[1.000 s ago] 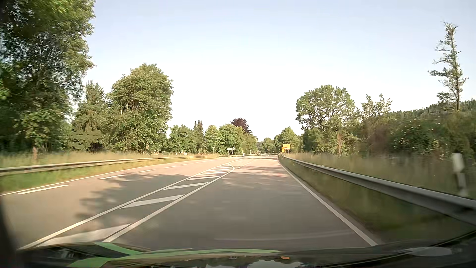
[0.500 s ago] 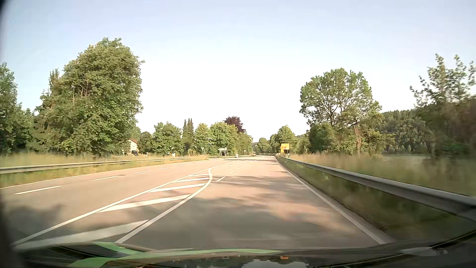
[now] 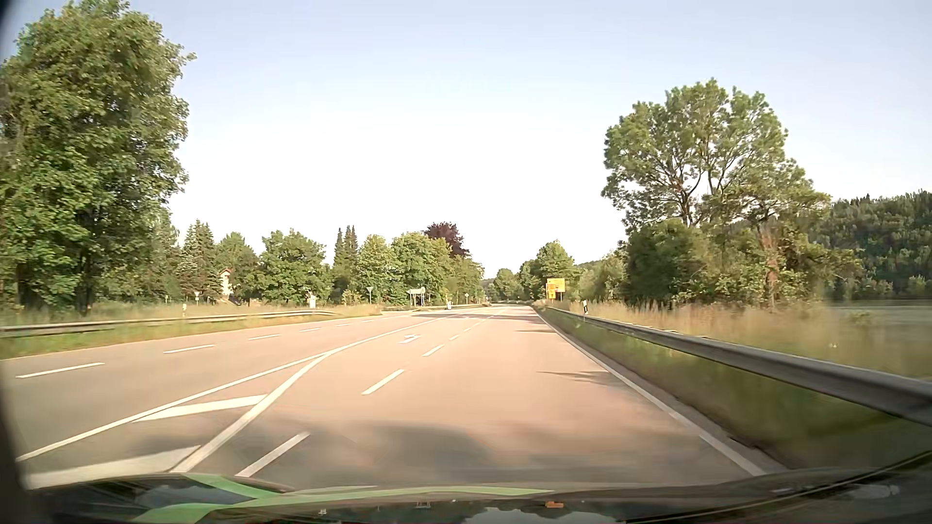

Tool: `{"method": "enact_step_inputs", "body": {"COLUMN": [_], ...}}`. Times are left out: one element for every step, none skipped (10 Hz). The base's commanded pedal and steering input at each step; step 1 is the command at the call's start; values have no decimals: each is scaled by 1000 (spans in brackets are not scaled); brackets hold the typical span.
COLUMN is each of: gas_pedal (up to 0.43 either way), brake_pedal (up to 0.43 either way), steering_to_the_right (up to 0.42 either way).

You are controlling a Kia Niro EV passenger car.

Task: Follow the waypoints while adhering to traffic rules and regulations

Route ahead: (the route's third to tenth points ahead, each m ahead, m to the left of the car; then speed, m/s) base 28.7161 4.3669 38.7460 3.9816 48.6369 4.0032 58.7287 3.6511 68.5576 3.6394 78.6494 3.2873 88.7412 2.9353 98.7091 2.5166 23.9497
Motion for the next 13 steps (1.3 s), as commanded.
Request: {"method": "enact_step_inputs", "body": {"gas_pedal": [209,209,209,197,177,177,177,189,197,197,197,197,189], "brake_pedal": [0,0,0,0,0,0,0,0,0,0,0,0,0], "steering_to_the_right": [8,5,3,2,2,2,2,2,2,2,2,3,2]}}
